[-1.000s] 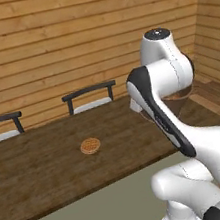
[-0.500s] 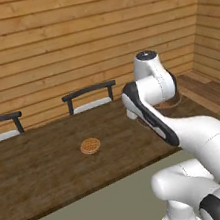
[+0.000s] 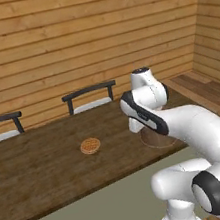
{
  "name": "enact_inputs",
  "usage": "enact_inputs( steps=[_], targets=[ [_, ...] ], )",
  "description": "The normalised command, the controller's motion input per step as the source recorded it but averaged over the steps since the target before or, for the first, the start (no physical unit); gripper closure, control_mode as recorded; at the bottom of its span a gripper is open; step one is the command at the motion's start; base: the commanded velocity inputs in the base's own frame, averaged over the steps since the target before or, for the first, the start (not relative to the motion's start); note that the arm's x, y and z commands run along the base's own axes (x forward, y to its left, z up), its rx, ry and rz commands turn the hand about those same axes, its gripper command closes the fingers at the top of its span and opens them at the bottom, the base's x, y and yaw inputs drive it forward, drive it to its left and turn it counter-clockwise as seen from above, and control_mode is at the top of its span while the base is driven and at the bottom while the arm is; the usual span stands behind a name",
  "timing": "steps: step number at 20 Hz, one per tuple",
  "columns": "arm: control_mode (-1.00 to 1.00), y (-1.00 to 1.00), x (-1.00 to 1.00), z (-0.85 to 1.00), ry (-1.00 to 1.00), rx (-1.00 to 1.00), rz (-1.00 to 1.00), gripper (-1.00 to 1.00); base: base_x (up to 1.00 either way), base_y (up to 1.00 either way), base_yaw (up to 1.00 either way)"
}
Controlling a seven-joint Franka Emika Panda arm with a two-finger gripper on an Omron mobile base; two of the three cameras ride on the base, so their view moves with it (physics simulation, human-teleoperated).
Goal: Open the cabinet, pick up the bread from the cabinet and place it in the basket. Then move the basket to the dining counter.
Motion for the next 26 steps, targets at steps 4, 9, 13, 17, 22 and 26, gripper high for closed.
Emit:
enact_inputs(
  steps=[4,9,13,17,22,26],
  targets=[
    [-1.00,0.00,0.20,-0.42,0.11,0.00,0.00,1.00,0.00,0.00,0.00],
    [-1.00,0.00,0.12,-0.06,-0.03,0.00,0.00,1.00,0.00,0.00,0.00],
    [-1.00,0.00,0.42,-0.25,-0.10,-0.03,0.00,1.00,0.00,0.00,0.00],
    [-1.00,0.00,0.40,-0.39,-0.08,-0.16,0.00,1.00,0.00,0.00,0.00],
    [-1.00,0.00,0.39,-0.52,-0.07,-0.21,0.00,1.00,0.00,0.00,0.00],
    [-1.00,0.00,0.13,-0.04,0.00,0.00,0.00,1.00,0.00,0.00,0.00]
  ],
)
